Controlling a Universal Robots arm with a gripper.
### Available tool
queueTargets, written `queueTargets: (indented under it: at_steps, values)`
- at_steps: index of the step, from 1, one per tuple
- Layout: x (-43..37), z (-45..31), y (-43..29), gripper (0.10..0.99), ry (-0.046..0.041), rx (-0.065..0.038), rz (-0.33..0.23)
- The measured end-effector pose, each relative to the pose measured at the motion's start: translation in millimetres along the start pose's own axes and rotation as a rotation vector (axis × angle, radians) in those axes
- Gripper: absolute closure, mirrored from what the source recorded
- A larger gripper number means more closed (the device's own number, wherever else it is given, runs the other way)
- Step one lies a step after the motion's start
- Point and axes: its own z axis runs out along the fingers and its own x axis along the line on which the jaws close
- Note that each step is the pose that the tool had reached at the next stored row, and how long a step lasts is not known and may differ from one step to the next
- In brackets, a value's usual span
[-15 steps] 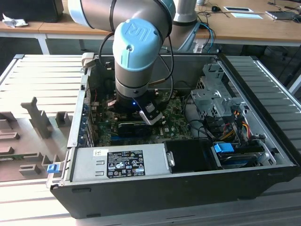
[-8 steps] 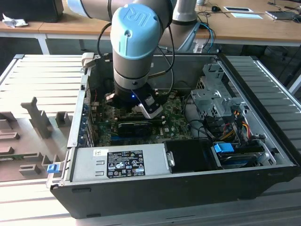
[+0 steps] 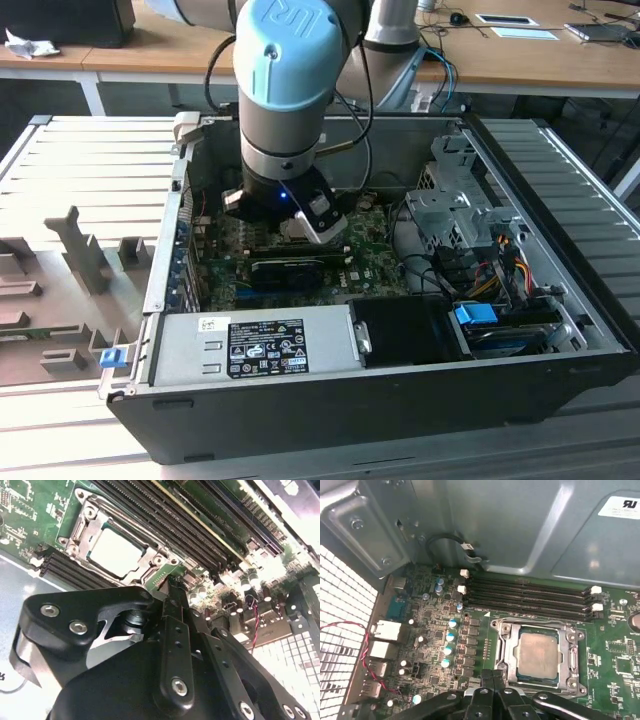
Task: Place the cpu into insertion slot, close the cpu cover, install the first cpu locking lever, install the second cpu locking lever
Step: 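Install the second cpu locking lever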
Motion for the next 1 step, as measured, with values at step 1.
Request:
queueTargets:
  at_steps: [1]
  values:
    - [0.0,0.0,0.0,0.980,-0.0001,0.000,0.000]
